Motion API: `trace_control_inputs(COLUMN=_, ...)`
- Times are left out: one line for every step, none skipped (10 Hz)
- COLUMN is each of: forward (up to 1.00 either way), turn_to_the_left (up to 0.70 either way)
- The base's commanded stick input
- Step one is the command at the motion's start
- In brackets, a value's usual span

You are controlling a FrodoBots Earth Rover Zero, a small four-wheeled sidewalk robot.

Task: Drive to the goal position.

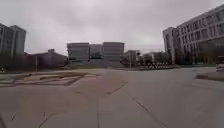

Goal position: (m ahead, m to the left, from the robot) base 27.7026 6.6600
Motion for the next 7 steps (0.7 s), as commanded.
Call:
trace_control_inputs(forward=0.70, turn_to_the_left=0.00)
trace_control_inputs(forward=0.70, turn_to_the_left=0.00)
trace_control_inputs(forward=0.70, turn_to_the_left=0.00)
trace_control_inputs(forward=0.70, turn_to_the_left=0.00)
trace_control_inputs(forward=0.70, turn_to_the_left=0.00)
trace_control_inputs(forward=0.70, turn_to_the_left=0.00)
trace_control_inputs(forward=0.70, turn_to_the_left=0.00)
